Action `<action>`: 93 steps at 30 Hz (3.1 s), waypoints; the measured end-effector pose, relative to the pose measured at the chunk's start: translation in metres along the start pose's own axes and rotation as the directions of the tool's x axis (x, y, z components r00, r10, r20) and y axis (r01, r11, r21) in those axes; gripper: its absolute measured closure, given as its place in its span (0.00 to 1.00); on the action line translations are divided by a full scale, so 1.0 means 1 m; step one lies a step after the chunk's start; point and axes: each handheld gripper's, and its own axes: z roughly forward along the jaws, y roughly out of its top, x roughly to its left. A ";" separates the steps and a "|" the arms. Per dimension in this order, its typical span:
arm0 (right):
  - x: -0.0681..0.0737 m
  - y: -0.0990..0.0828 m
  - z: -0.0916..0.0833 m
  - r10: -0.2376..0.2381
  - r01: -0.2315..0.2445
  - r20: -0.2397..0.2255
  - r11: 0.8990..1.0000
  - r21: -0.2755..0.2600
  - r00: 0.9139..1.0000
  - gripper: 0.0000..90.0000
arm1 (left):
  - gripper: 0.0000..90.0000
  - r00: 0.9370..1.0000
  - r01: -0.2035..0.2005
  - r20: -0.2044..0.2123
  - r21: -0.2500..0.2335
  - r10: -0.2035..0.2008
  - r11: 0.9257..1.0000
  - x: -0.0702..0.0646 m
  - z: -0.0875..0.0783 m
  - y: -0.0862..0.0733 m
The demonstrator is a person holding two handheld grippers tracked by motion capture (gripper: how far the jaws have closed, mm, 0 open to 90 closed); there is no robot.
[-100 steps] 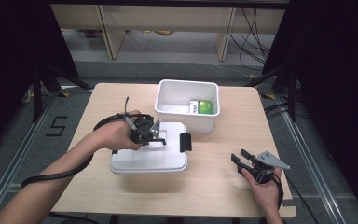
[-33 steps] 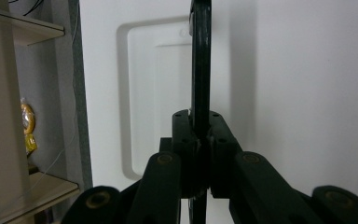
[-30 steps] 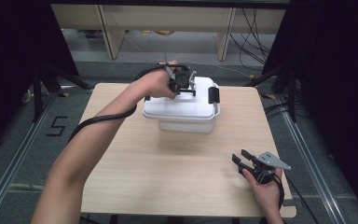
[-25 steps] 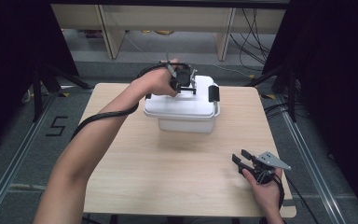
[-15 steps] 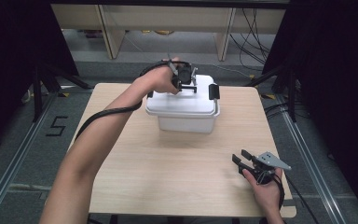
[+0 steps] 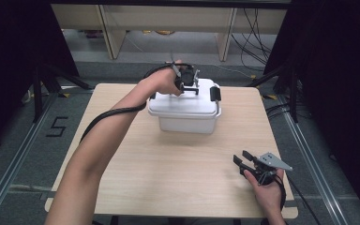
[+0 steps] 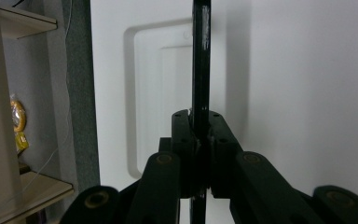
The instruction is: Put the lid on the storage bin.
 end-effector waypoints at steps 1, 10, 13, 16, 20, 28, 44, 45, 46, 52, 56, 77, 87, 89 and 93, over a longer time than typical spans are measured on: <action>0.000 0.000 0.000 0.001 -0.001 0.003 1.000 -0.002 1.000 0.57 | 0.93 1.000 0.000 -0.002 0.002 0.000 1.000 0.001 0.000 0.000; 0.001 -0.001 0.000 0.008 -0.008 0.007 1.000 -0.003 1.000 0.57 | 0.92 1.000 0.004 0.002 -0.010 -0.004 1.000 0.001 0.000 0.003; 0.001 0.000 0.000 0.005 -0.005 0.002 1.000 -0.001 1.000 0.57 | 0.92 1.000 -0.004 -0.004 -0.010 0.004 1.000 0.001 -0.001 0.004; 0.001 -0.001 0.001 -0.003 0.004 0.005 1.000 -0.007 1.000 0.57 | 0.92 1.000 -0.003 -0.005 -0.015 0.003 1.000 0.001 -0.002 0.005; 0.001 -0.001 0.001 0.008 -0.008 0.003 1.000 -0.003 1.000 0.57 | 0.92 1.000 -0.001 -0.003 -0.013 0.001 1.000 0.001 -0.001 0.006; -0.002 -0.001 0.003 -0.037 0.037 0.002 0.999 -0.015 0.999 0.57 | 0.91 1.000 0.001 -0.019 -0.011 -0.001 1.000 0.002 0.001 0.007; -0.001 -0.001 0.002 -0.040 0.040 0.000 0.999 -0.008 0.999 0.57 | 0.87 0.999 0.008 -0.052 -0.021 -0.009 1.000 0.001 -0.003 0.008; -0.001 -0.001 0.003 -0.039 0.039 -0.005 0.999 -0.011 0.999 0.57 | 0.88 0.999 0.006 -0.052 -0.019 -0.007 1.000 0.001 -0.003 0.009; -0.001 -0.001 0.003 -0.038 0.038 -0.009 0.999 -0.012 0.999 0.57 | 0.88 0.999 0.008 -0.054 -0.019 -0.009 1.000 0.001 -0.003 0.009; -0.002 -0.001 0.003 -0.029 0.029 -0.006 0.999 -0.013 1.000 0.57 | 0.91 0.999 -0.003 -0.033 -0.029 0.002 1.000 0.000 -0.005 0.008; 0.000 -0.001 0.002 -0.004 0.004 -0.002 1.000 0.006 1.000 0.57 | 0.92 0.999 -0.023 -0.034 -0.023 0.022 0.999 0.001 -0.006 0.010; 0.001 -0.002 0.002 0.021 -0.021 -0.011 1.000 -0.002 1.000 0.56 | 0.92 0.994 -0.092 -0.056 -0.036 0.090 0.995 0.006 -0.007 0.026; 0.000 -0.002 0.002 0.006 -0.006 -0.013 1.000 0.001 1.000 0.56 | 0.92 0.995 -0.097 -0.036 -0.034 0.095 0.995 0.003 -0.005 0.026; 0.001 -0.002 0.002 0.007 -0.007 -0.005 1.000 -0.006 1.000 0.56 | 0.92 0.995 -0.099 -0.036 -0.033 0.098 0.995 0.001 -0.002 0.026; 0.000 -0.002 0.003 0.009 -0.009 -0.005 1.000 -0.007 1.000 0.56 | 0.92 0.996 -0.089 -0.029 -0.042 0.088 0.995 0.001 0.003 0.026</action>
